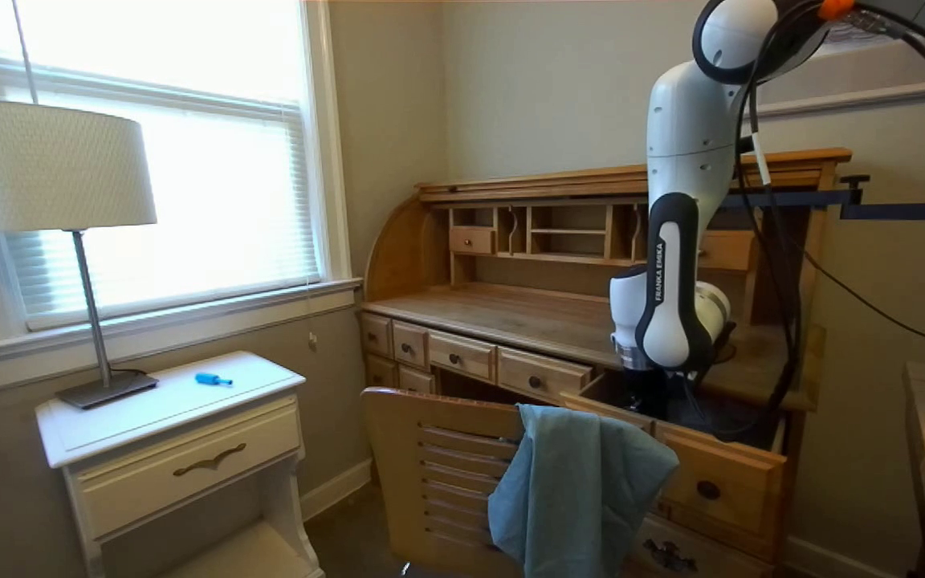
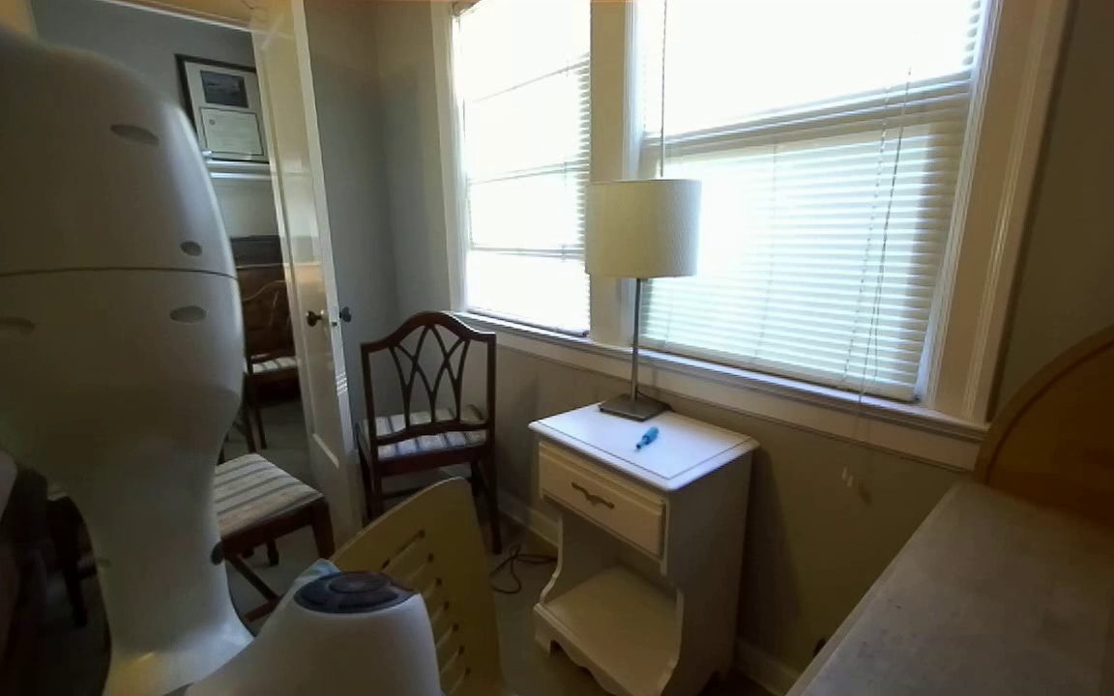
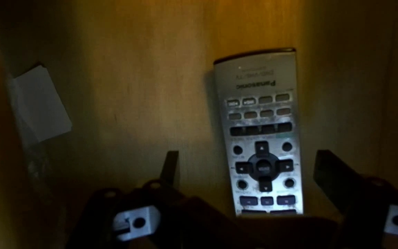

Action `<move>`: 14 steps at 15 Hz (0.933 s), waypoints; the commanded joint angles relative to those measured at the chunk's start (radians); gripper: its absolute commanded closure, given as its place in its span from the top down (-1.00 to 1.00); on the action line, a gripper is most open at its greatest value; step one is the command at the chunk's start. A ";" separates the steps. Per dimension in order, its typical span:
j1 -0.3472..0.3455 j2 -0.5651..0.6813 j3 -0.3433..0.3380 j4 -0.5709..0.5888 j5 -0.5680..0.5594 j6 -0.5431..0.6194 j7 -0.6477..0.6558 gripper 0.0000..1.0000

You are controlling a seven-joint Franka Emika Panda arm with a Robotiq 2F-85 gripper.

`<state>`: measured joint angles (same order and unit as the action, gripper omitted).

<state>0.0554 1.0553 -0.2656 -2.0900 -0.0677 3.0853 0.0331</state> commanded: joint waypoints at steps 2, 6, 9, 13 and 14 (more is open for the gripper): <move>-0.108 -0.047 0.083 -0.005 -0.023 -0.062 -0.093 1.00; -0.129 -0.012 0.096 0.036 -0.033 -0.097 -0.137 1.00; -0.114 -0.018 0.082 0.023 -0.020 -0.087 -0.123 1.00; -0.072 0.008 0.045 0.036 -0.026 -0.061 -0.104 1.00; -0.064 0.022 0.042 0.045 -0.027 -0.057 -0.105 1.00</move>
<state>-0.0436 1.0419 -0.1956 -2.0649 -0.0778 3.0010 -0.0979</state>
